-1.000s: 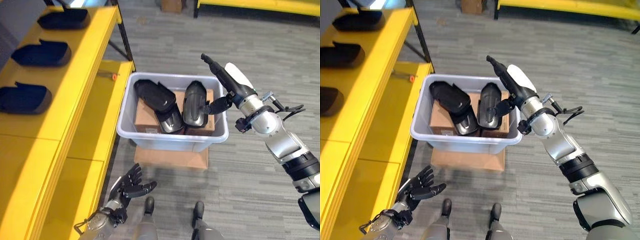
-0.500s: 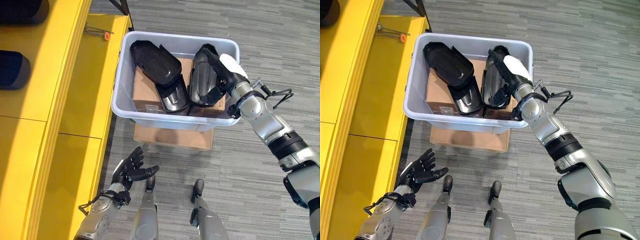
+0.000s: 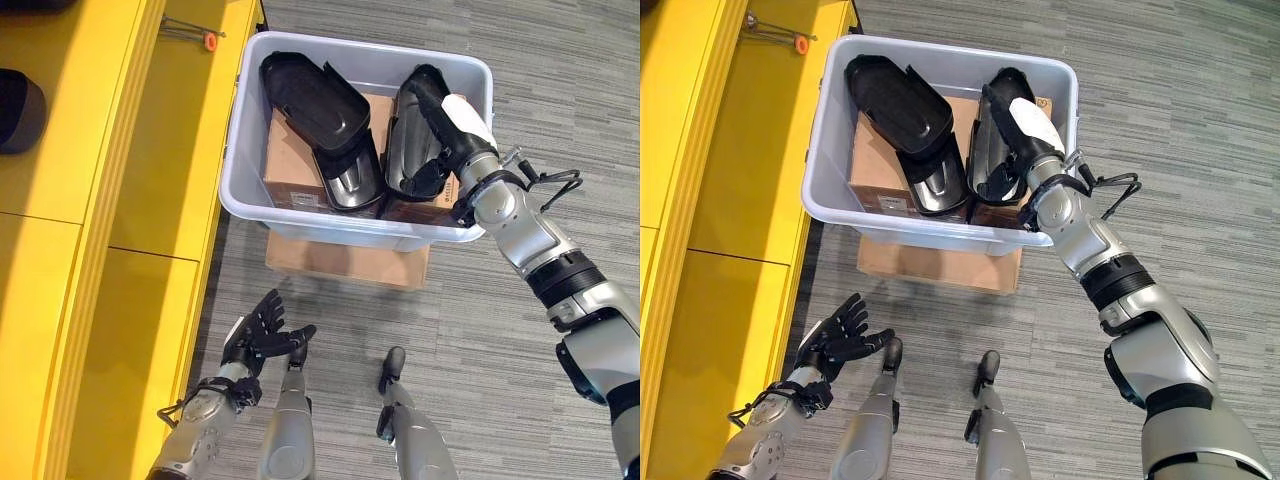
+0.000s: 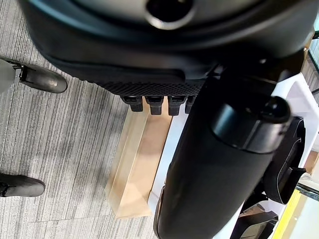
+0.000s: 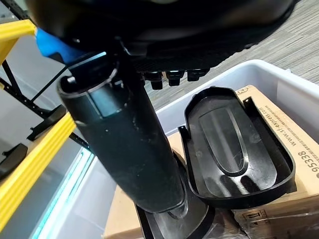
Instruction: Move parts from the plastic box to the shelf.
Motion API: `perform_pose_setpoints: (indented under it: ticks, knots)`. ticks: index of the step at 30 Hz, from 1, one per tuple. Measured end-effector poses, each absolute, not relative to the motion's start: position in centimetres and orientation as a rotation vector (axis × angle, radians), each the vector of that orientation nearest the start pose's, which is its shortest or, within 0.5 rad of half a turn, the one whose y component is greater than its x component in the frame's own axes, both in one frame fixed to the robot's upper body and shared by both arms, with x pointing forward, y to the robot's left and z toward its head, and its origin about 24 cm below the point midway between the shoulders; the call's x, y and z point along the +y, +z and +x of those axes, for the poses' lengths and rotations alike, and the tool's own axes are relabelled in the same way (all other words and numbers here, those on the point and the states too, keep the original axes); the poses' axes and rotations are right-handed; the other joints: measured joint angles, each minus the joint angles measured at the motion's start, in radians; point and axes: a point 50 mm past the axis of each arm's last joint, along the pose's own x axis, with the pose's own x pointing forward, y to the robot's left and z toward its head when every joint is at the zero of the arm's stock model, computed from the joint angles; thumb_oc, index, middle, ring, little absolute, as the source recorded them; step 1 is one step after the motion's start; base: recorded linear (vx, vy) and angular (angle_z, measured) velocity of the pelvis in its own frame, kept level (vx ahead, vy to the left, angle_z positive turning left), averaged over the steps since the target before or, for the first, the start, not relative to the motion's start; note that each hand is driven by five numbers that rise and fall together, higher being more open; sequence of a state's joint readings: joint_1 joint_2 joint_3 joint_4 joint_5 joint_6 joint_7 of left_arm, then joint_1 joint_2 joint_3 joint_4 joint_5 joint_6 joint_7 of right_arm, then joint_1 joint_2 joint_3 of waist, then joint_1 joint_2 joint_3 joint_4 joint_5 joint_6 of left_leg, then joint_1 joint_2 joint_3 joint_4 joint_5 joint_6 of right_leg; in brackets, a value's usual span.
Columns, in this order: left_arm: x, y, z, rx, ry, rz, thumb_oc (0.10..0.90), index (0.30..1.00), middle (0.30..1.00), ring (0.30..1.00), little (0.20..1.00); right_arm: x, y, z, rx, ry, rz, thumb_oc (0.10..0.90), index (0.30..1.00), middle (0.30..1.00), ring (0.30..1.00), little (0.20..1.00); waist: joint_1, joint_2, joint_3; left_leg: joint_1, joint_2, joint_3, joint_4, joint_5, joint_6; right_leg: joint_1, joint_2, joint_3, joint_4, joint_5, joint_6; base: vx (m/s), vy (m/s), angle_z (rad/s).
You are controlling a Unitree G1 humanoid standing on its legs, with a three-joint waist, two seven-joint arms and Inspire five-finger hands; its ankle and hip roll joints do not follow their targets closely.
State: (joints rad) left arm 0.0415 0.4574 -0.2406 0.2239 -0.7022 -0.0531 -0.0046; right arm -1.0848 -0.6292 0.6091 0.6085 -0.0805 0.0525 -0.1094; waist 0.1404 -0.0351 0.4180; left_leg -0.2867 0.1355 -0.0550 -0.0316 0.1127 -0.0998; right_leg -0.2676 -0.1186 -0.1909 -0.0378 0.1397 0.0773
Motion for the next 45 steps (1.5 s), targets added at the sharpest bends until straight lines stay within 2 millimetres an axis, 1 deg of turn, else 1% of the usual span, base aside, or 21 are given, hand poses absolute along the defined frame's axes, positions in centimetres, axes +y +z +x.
perform_pose_setpoints:
  ticks: [4,7,10,14,17,22,25,29,37,41,44,45]
  knots:
    - [20.7,-0.6,23.6,0.273,-0.054,-0.218,0.900,1.000,1.000,1.000,1.000,-15.8,23.8,40.2,-0.345,0.038,-1.014,0.900,1.000,1.000,1.000,1.000,0.001,-0.001,0.020,-0.014,0.000,-0.006,0.019,0.000,0.000,-0.010,-0.001,-0.005,0.016,-0.001,-0.002,0.00,0.004,0.03]
    - [20.8,-0.4,23.8,0.259,-0.049,-0.217,0.900,1.000,1.000,1.000,1.000,-15.7,23.8,40.2,-0.346,0.041,-1.013,0.900,1.000,1.000,1.000,1.000,0.001,-0.002,0.021,-0.029,0.000,-0.007,0.030,0.000,0.000,-0.025,-0.003,-0.005,0.029,-0.003,-0.003,0.00,0.000,0.00]
    - [20.7,-0.3,23.8,0.258,-0.045,-0.216,0.900,1.000,1.000,1.000,1.000,-15.1,23.6,40.3,-0.352,0.051,-1.045,0.900,1.000,1.000,1.000,1.000,0.000,-0.003,0.022,-0.042,-0.004,-0.007,0.049,-0.002,0.001,-0.047,-0.007,-0.001,0.062,-0.012,-0.007,-0.01,0.011,-0.01]
    - [20.7,-0.2,24.0,0.252,-0.037,-0.215,0.900,1.000,1.000,1.000,1.000,-14.7,24.0,40.6,-0.342,0.042,-1.046,0.900,1.000,1.000,1.000,1.000,0.000,-0.005,0.048,-0.057,-0.012,-0.011,0.111,-0.023,0.004,-0.080,-0.024,0.009,0.165,-0.054,-0.007,0.00,0.004,0.01]
    - [20.8,-0.2,24.0,0.254,-0.036,-0.214,0.900,1.000,1.000,1.000,1.000,-14.5,24.1,40.6,-0.348,0.046,-1.043,0.900,1.000,1.000,1.000,1.000,0.002,-0.009,0.052,-0.066,-0.018,-0.011,0.137,-0.030,0.006,-0.101,-0.033,0.016,0.212,-0.071,-0.008,0.00,0.005,0.01]
    - [20.8,-0.3,23.9,0.256,-0.035,-0.214,0.900,1.000,1.000,1.000,1.000,-14.1,24.2,40.6,-0.357,0.058,-1.051,0.900,1.000,1.000,1.000,1.000,0.002,-0.010,0.052,-0.094,-0.017,-0.017,0.174,-0.042,0.012,-0.132,-0.035,0.018,0.259,-0.084,-0.015,0.00,0.000,0.00]
    - [20.8,-0.4,23.8,0.261,-0.033,-0.214,0.900,1.000,1.000,1.000,1.000,-13.8,23.8,40.7,-0.351,0.069,-1.086,0.900,1.000,1.000,1.000,1.000,0.002,-0.010,0.052,-0.098,-0.017,-0.017,0.175,-0.042,0.012,-0.143,-0.036,0.018,0.269,-0.087,-0.018,0.00,0.004,-0.01]
    - [20.9,-0.4,23.7,0.262,-0.032,-0.215,0.900,1.000,1.000,1.000,1.000,-14.4,23.4,40.9,-0.323,0.053,-1.107,0.900,1.000,1.000,1.000,1.000,0.001,-0.010,0.052,-0.106,-0.016,-0.017,0.186,-0.042,0.012,-0.148,-0.036,0.018,0.275,-0.088,-0.018,0.00,0.000,0.00]
    - [20.9,-0.3,23.8,0.255,-0.025,-0.215,0.900,1.000,1.000,1.000,1.000,-14.7,23.6,41.0,-0.317,0.037,-1.121,0.900,1.000,1.000,1.000,1.000,0.002,-0.010,0.052,-0.152,-0.017,-0.022,0.221,-0.048,0.004,-0.195,-0.039,0.020,0.317,-0.101,-0.023,0.00,0.000,0.00]
    - [20.9,-0.3,23.8,0.247,-0.024,-0.215,0.900,1.000,1.000,1.000,1.000,-15.2,24.2,41.1,-0.325,0.018,-1.191,0.900,1.000,1.000,1.000,1.000,0.001,-0.009,0.053,-0.162,-0.016,-0.024,0.222,-0.048,0.004,-0.206,-0.039,0.019,0.320,-0.102,-0.024,0.00,0.000,0.00]
    - [20.9,-0.3,23.8,0.246,-0.022,-0.214,0.900,1.000,1.000,1.000,1.000,-15.8,24.6,41.0,-0.330,-0.001,-1.201,0.900,1.000,1.000,1.000,1.000,0.002,-0.009,0.054,-0.175,-0.016,-0.025,0.222,-0.051,0.008,-0.219,-0.039,0.019,0.321,-0.102,-0.024,0.02,-0.008,0.01]
    - [20.9,-0.2,23.8,0.246,-0.021,-0.214,0.900,1.000,1.000,1.000,1.000,-15.8,24.8,41.0,-0.337,-0.006,-1.208,0.900,1.000,1.000,1.000,1.000,0.002,-0.008,0.062,-0.176,-0.016,-0.025,0.222,-0.051,0.008,-0.220,-0.039,0.019,0.323,-0.103,-0.024,0.00,0.000,0.00]
